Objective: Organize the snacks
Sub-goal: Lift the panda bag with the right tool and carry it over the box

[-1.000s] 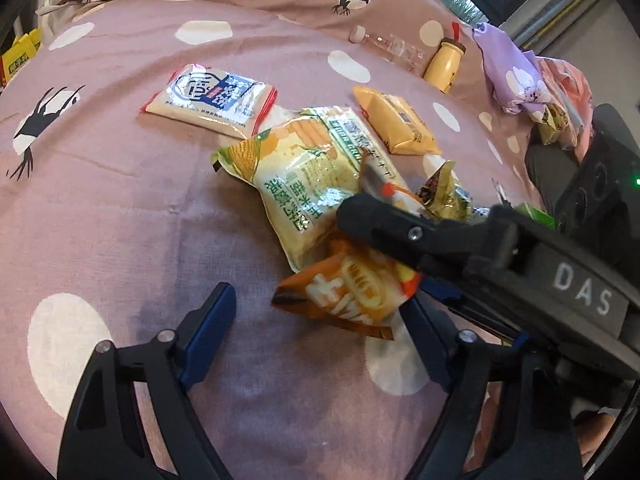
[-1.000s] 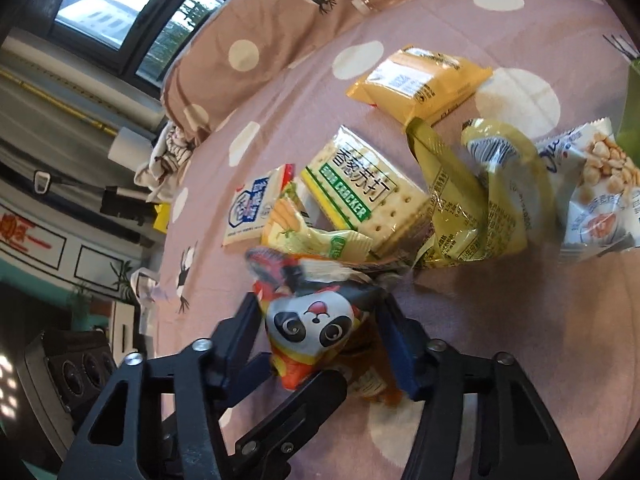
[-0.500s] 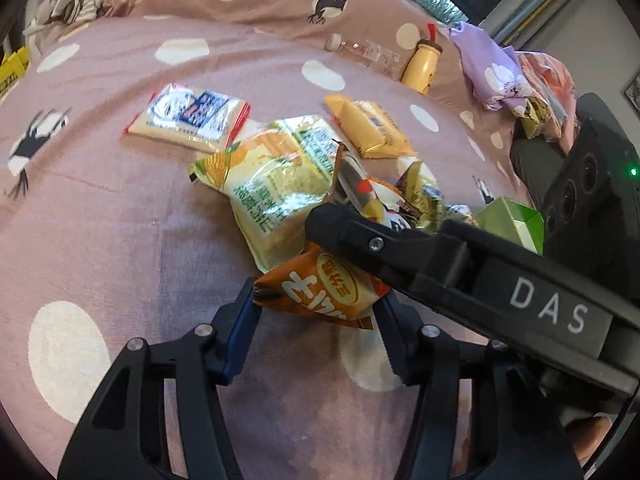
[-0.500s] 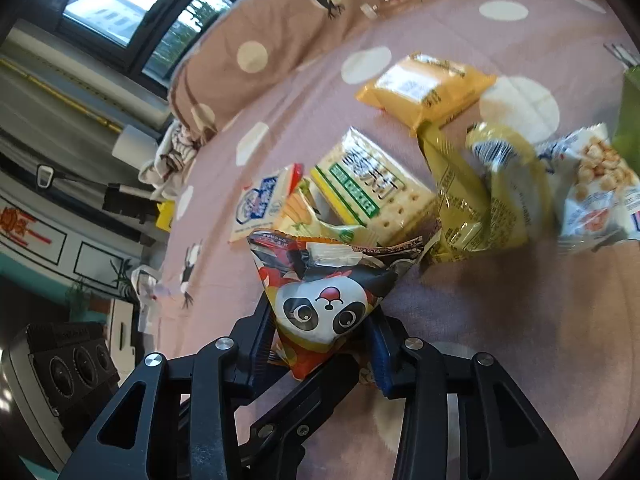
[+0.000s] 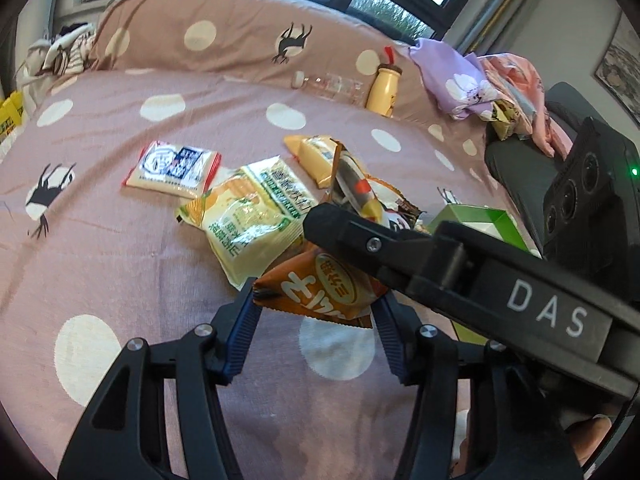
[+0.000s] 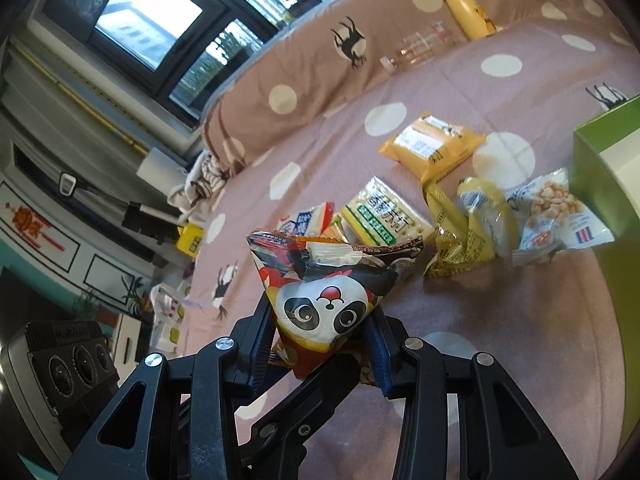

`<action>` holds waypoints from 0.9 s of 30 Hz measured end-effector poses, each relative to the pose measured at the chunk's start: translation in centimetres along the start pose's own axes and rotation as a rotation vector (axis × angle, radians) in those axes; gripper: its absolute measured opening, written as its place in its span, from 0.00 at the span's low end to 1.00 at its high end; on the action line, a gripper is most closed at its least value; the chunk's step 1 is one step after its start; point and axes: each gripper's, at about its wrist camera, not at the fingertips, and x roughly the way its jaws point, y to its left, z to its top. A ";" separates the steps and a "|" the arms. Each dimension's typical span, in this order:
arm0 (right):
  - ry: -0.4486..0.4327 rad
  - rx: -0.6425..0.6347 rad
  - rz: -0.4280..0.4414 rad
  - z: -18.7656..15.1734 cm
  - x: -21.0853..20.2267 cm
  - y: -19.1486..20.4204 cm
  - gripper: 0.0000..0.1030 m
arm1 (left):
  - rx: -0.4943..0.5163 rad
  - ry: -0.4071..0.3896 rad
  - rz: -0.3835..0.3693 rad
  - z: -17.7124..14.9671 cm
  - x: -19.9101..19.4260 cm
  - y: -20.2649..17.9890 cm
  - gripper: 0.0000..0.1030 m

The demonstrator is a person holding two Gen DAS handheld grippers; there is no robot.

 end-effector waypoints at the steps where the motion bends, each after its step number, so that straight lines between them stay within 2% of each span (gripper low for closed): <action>1: -0.009 -0.003 0.001 0.0 -0.3 0.1 0.43 | 0.007 -0.006 -0.002 0.0 -0.2 -0.2 0.53; 8: -0.054 -0.009 -0.001 -0.2 -2.5 0.3 0.43 | 0.038 -0.039 -0.020 -0.1 -1.2 -1.5 0.53; 18: -0.075 -0.007 -0.029 0.3 -5.1 0.1 0.43 | 0.087 -0.072 -0.034 0.0 -2.2 -4.1 0.52; 27: -0.145 0.049 -0.073 1.2 -8.6 -2.3 0.43 | 0.169 -0.076 -0.086 0.8 -1.5 -8.0 0.51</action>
